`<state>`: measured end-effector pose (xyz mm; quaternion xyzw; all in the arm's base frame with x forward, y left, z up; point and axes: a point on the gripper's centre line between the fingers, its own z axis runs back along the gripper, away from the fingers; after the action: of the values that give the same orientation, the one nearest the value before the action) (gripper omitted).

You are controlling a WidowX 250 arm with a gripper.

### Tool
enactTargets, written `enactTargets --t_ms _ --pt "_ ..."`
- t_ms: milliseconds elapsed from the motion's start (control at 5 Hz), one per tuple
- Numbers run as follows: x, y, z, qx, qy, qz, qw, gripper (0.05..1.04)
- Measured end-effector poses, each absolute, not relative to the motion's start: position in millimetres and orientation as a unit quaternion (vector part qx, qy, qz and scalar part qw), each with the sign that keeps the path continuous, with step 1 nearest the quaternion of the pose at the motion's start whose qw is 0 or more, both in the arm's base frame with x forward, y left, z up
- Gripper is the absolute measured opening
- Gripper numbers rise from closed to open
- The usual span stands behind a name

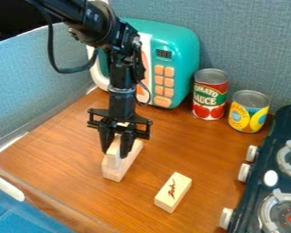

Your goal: Put the white block on top of rectangular tower

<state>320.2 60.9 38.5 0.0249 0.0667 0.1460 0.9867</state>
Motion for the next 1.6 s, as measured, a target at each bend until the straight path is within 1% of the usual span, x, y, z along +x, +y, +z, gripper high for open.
enactTargets --t_ms 200,400,800,1000,1200,1400,1600 --pt "319.8 61.1 43.0 0.016 0.064 0.148 0.987 0.555" --pt "321.3 61.8 76.7 0.014 0.016 0.156 0.988 0.651" --pt "319.5 65.3 80.1 0.008 0.019 0.162 0.987 0.672" --pt "321.3 62.5 90.4 0.029 0.003 0.135 0.990 0.660" --pt "324.0 34.2 90.8 0.070 -0.010 0.044 0.996 0.669" --pt "318.1 25.0 94.1 0.062 -0.020 0.023 0.998 0.777" --pt "314.4 23.8 89.6 0.045 -0.018 0.026 0.999 0.997"
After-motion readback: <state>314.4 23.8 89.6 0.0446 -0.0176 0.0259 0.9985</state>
